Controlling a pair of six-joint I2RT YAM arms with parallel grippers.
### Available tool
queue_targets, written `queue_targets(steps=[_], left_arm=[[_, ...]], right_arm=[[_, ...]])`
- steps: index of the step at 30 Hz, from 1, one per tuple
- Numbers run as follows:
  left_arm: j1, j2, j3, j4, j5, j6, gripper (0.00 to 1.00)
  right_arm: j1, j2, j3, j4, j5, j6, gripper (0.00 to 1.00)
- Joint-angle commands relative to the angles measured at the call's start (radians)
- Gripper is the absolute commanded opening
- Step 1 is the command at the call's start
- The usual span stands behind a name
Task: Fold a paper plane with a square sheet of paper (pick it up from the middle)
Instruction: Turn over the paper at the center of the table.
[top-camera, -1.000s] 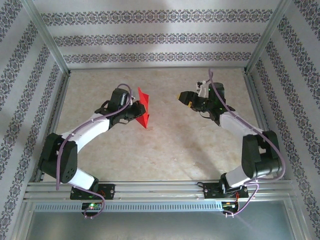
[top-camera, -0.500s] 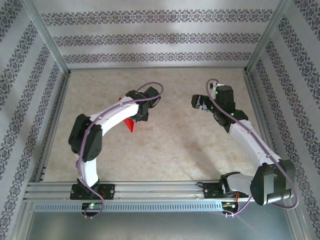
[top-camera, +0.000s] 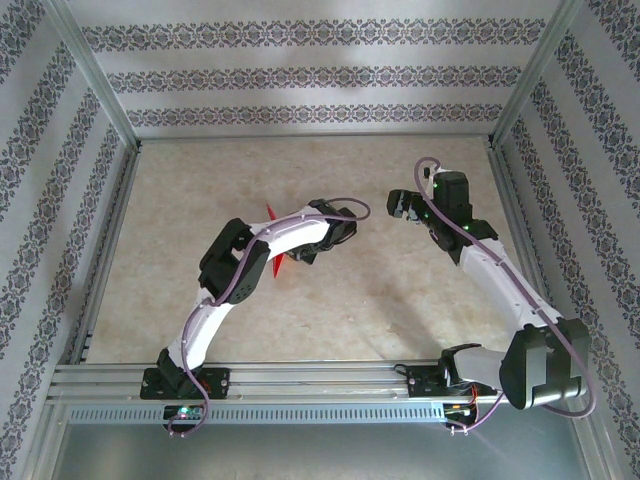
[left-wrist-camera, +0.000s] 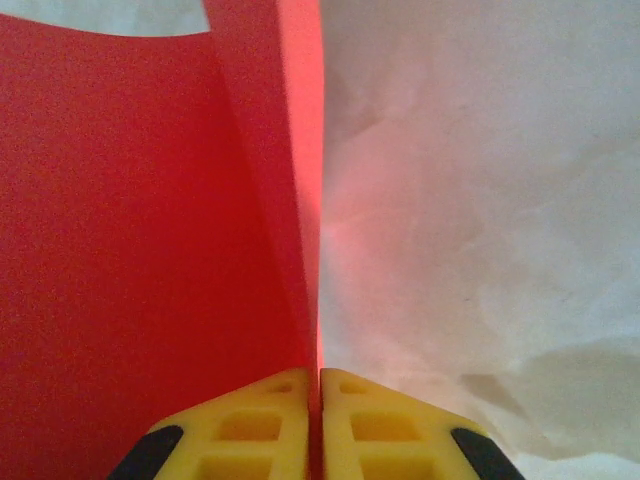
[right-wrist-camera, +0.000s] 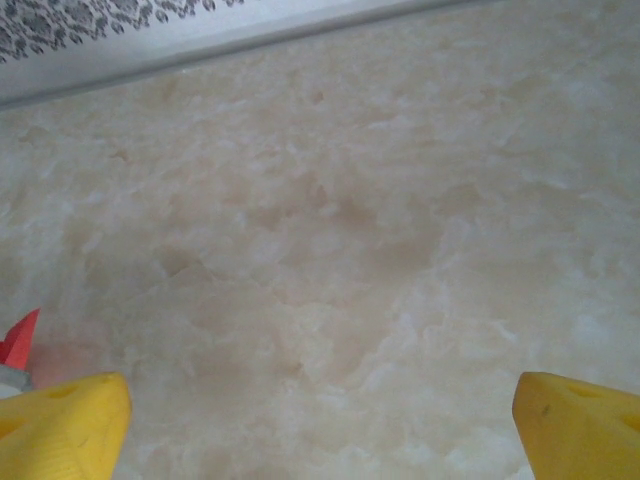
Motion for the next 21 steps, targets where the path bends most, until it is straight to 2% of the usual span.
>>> queue_targets(steps=[1,8,13,21], left_arm=[[-0.015,0.022,0.025,-0.023,0.028,-0.014,0.11],[-0.036,0.061,0.036,-0.012,0.076,-0.017,0.14],[-0.042,0.052,0.053,-0.005,0.100,-0.022,0.22],[-0.074,0.003,0.093,0.038,0.227,-0.047,0.32]], right_arm=[[-0.014,0.016,0.020,-0.030,-0.034,0.015,0.98],[-0.014,0.015,0.016,-0.018,-0.058,0.007,0.98],[-0.014,0.028,0.016,-0.015,-0.064,0.019,0.98],[-0.020,0.032,0.016,-0.009,-0.066,0.043,0.98]])
